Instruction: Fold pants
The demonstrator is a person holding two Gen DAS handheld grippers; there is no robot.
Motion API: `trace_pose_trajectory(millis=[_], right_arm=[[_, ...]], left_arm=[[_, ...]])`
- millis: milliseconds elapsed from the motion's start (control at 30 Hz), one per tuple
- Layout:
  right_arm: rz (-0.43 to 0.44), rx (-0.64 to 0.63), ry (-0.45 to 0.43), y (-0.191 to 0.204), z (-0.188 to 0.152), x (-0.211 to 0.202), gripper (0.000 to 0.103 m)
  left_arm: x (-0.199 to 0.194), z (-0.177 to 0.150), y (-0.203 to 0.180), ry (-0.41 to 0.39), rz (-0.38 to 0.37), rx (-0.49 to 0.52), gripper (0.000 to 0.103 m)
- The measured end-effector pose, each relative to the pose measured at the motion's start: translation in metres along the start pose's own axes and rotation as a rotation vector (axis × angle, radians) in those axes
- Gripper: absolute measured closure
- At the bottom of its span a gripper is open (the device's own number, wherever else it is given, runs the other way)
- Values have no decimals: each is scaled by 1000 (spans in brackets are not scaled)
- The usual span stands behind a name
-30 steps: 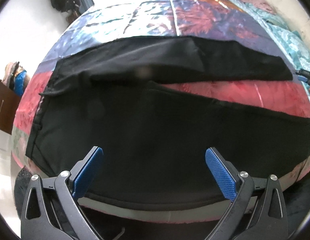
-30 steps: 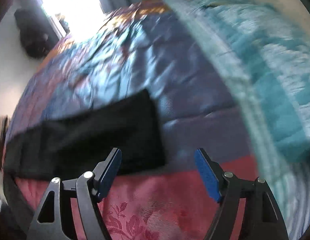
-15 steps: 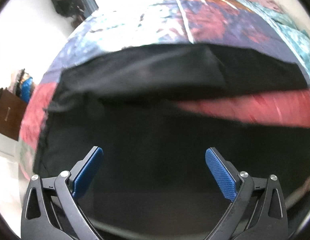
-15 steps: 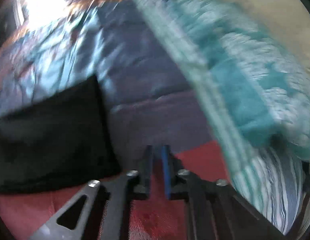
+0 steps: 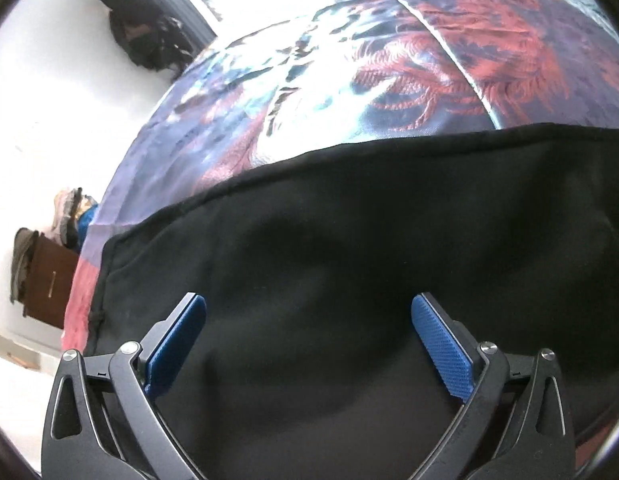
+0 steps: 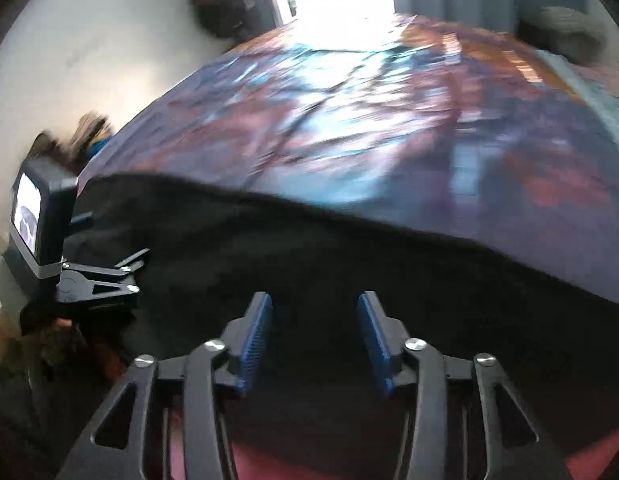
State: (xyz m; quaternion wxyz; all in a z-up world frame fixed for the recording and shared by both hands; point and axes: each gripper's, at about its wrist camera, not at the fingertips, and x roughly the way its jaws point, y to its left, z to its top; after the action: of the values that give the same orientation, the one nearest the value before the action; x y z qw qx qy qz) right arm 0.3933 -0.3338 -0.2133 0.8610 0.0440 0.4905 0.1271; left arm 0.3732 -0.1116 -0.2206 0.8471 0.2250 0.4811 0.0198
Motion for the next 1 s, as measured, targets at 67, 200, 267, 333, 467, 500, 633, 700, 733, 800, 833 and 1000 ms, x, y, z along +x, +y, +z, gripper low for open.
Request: trace_pose_trajectory(millis=[67, 200, 267, 333, 467, 500, 633, 700, 733, 800, 833, 1000], right_arm=[[-34, -66, 55, 11, -1, 26, 49], [-108, -138, 18, -14, -11, 14, 47], [-176, -117, 23, -51, -22, -1, 46], [-249, -52, 29, -107, -38, -25, 27], [-429, 197, 66, -236, -79, -73, 25], [-465, 263, 61, -262, -88, -88, 23], [-613, 407, 18, -287, -122, -156, 26], [-547, 404, -49, -252, -136, -184, 26], [-497, 391, -79, -225, -143, -193, 26], [-392, 343, -120, -161, -162, -204, 26], [-333, 312, -126, -127, -171, -201, 26], [-147, 176, -16, -2, -221, -166, 28]], left_arm=[[3, 2, 9, 23, -27, 2, 0], [12, 7, 37, 87, -78, -77, 0], [20, 5, 59, 115, -116, -130, 0], [25, 1, 76, 129, -133, -165, 0], [27, -8, 109, 153, -71, -215, 0], [23, -11, 116, 157, -64, -232, 1], [-19, -39, 123, 106, -104, -227, 1], [-44, -57, 109, 73, -148, -187, 1], [-57, -69, 98, 63, -183, -164, 1], [-79, -96, 68, 60, -269, -113, 1], [-92, -112, 48, 58, -313, -74, 1], [-113, -165, -22, 53, -347, 127, 0]])
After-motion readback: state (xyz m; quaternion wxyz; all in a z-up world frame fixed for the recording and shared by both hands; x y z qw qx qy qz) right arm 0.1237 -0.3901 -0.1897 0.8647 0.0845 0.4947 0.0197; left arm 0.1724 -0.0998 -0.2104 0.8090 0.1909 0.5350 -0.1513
